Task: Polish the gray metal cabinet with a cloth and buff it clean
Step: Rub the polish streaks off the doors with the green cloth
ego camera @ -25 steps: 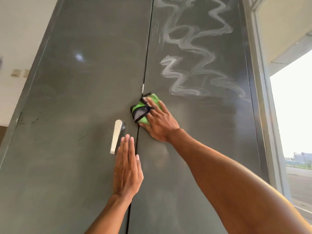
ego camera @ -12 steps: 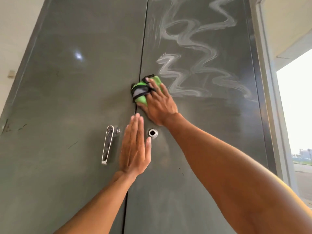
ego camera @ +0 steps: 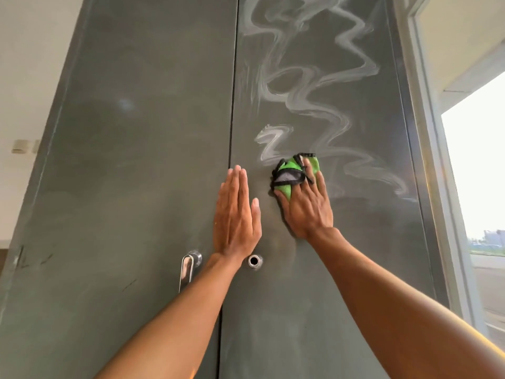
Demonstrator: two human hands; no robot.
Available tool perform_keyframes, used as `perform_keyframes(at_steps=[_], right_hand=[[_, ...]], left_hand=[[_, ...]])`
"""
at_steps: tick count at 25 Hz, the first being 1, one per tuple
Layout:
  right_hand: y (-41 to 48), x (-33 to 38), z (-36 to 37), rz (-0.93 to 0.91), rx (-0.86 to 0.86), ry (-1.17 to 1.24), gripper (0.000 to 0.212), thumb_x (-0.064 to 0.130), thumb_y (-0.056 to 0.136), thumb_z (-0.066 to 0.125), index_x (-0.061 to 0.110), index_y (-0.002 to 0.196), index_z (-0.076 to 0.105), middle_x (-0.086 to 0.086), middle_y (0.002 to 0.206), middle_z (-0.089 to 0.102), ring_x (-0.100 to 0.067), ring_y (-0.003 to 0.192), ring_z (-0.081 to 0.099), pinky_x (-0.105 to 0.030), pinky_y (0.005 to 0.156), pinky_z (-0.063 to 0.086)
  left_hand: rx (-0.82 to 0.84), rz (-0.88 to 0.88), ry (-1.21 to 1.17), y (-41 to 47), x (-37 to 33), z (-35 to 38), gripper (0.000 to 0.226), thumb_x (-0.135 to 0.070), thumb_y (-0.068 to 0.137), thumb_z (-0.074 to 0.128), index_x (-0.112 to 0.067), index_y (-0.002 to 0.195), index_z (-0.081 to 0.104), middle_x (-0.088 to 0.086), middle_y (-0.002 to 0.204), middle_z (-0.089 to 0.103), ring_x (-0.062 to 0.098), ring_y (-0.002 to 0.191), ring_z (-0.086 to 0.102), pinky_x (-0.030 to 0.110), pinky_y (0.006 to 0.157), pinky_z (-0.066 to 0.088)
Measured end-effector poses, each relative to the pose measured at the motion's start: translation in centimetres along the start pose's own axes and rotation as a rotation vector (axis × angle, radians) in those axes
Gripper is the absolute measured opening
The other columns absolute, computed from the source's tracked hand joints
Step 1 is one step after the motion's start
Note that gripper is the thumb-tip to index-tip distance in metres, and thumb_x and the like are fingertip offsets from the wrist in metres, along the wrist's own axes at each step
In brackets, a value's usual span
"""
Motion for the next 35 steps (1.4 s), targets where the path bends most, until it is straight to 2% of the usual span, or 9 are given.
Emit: perform_keyframes(at_steps=[5,14,20,22,25,28,30,33,35], right_hand=[[-0.2,-0.2,0.6,-0.004,-0.001,-0.014,0.071,0.057,0.103,0.031,0.011,0.156,0.037,-0.015,0.166,0.022,-0.023,0.158,0.001,-0.045,0.127,0.011],[-0.1,-1.4,0.7,-0.011,-0.014,0.016,0.072,0.058,0.103,0.037,0.014,0.159,0.03,-0.012,0.168,0.02,-0.023,0.157,0.006,-0.042,0.127,0.009],[-1.7,-9.7,-0.6,0.072,0.093,-0.034,0.067,0.059,0.102,0.03,0.021,0.156,0.038,-0.013,0.168,0.02,-0.023,0.157,0.002,-0.041,0.127,0.003],[-2.7,-15.0,-1.8,0.187,0.107,-0.045,0.071,0.06,0.101,0.024,0.015,0.154,0.041,-0.019,0.163,0.029,-0.025,0.157,0.009,-0.043,0.127,0.004],[-5.6,-22.6,-4.1,0.563,0.092,-0.016,0.079,0.061,0.101,0.019,0.005,0.155,0.033,-0.021,0.163,0.027,-0.027,0.155,0.014,-0.043,0.127,0.003],[-5.7,-22.5,-4.0,0.747,0.08,0.025,0.072,0.051,0.106,0.025,0.0,0.157,0.023,-0.022,0.165,0.021,-0.031,0.156,0.009,-0.044,0.127,-0.001],[-3.1,-17.7,-3.6,0.594,0.008,0.0,0.065,0.047,0.105,0.029,0.005,0.156,0.032,-0.021,0.163,0.027,-0.03,0.155,0.013,-0.047,0.127,0.0],[0.4,-6.6,-1.7,0.175,-0.026,-0.004,0.056,0.047,0.101,0.038,0.02,0.148,0.05,-0.014,0.159,0.039,-0.029,0.154,0.018,-0.046,0.127,0.003],[0.6,-1.6,-0.1,-0.005,0.027,0.015,0.061,0.052,0.101,0.038,0.016,0.149,0.047,-0.012,0.163,0.033,-0.026,0.156,0.014,-0.044,0.127,0.007]], left_hand=[[0.073,-0.014,0.037,-0.5,1.4,3.4,0.061,-0.026,0.105,0.034,0.003,0.158,0.026,0.017,0.167,0.024,0.03,0.156,0.022,0.049,0.123,0.027],[0.119,-0.05,0.167,-0.8,1.7,4.1,0.062,-0.025,0.106,0.03,0.003,0.16,0.018,0.019,0.168,0.019,0.031,0.157,0.016,0.04,0.129,0.012],[0.152,-0.046,0.156,-0.8,1.8,4.6,0.063,-0.025,0.106,0.028,0.003,0.16,0.015,0.019,0.17,0.013,0.031,0.158,0.01,0.043,0.129,0.012],[0.15,-0.047,0.149,-1.0,2.0,4.7,0.062,-0.025,0.106,0.028,0.004,0.16,0.016,0.02,0.169,0.014,0.032,0.158,0.011,0.044,0.129,0.013],[0.141,-0.052,0.126,-1.0,1.8,4.6,0.062,-0.026,0.107,0.027,0.004,0.16,0.018,0.02,0.169,0.014,0.033,0.158,0.012,0.044,0.129,0.013],[0.136,-0.057,0.123,-1.0,1.9,4.5,0.062,-0.026,0.107,0.027,0.004,0.16,0.017,0.02,0.169,0.014,0.033,0.158,0.011,0.043,0.129,0.012],[0.136,-0.045,0.12,-1.1,1.9,4.6,0.061,-0.026,0.107,0.028,0.004,0.16,0.017,0.02,0.169,0.014,0.033,0.158,0.012,0.043,0.129,0.012],[0.104,-0.034,0.132,-1.1,1.9,4.5,0.061,-0.025,0.107,0.028,0.004,0.159,0.018,0.02,0.169,0.015,0.033,0.158,0.013,0.042,0.129,0.012],[0.106,-0.019,0.134,-1.1,1.8,4.5,0.06,-0.024,0.107,0.028,0.005,0.159,0.02,0.02,0.169,0.016,0.034,0.158,0.013,0.044,0.129,0.014]])
Point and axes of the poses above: each hand's wrist, its own y-axis towards the middle knuckle, its own z-axis out of the palm, x = y × z, the point moved 9 cm from there along y, towards the middle knuckle
